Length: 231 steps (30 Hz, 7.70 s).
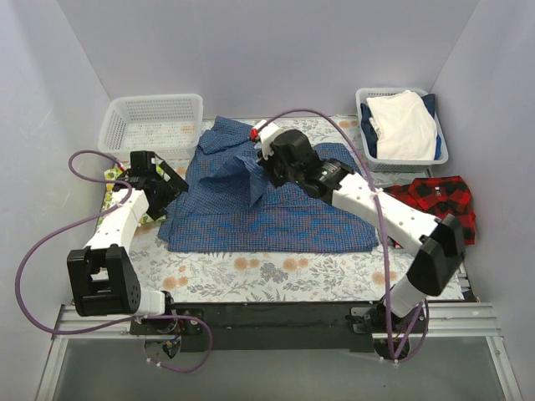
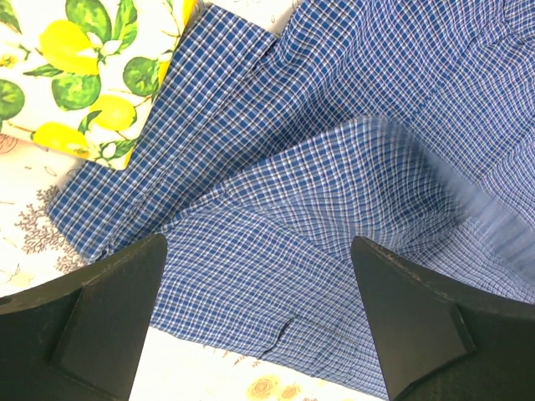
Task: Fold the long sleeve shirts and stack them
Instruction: Fold the shirt
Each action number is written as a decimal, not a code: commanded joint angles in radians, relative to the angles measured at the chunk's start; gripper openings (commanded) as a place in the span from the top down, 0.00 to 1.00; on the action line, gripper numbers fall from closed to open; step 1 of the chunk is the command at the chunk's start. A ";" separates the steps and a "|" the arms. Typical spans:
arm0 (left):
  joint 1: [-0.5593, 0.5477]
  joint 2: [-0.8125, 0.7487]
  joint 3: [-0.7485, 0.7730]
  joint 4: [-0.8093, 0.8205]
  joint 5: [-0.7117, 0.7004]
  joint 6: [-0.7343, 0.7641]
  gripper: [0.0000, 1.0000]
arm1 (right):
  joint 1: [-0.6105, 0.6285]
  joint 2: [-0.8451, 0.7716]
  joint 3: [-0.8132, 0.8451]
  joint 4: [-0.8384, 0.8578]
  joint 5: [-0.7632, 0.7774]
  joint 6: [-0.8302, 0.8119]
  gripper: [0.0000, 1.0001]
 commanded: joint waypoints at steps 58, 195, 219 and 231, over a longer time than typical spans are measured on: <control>-0.017 0.213 0.115 0.085 0.264 0.039 0.11 | 0.066 -0.306 -0.540 -0.376 0.211 0.388 0.31; -0.088 0.418 -0.037 0.180 0.030 0.064 0.12 | -0.265 -0.056 -0.361 -0.402 0.095 0.045 0.99; -0.088 0.363 0.020 0.129 -0.032 0.078 0.12 | -0.392 -0.018 -0.285 -0.270 -0.033 0.207 0.44; -0.088 0.335 -0.001 0.126 -0.032 0.081 0.12 | -0.449 0.166 -0.238 -0.202 -0.162 0.301 0.43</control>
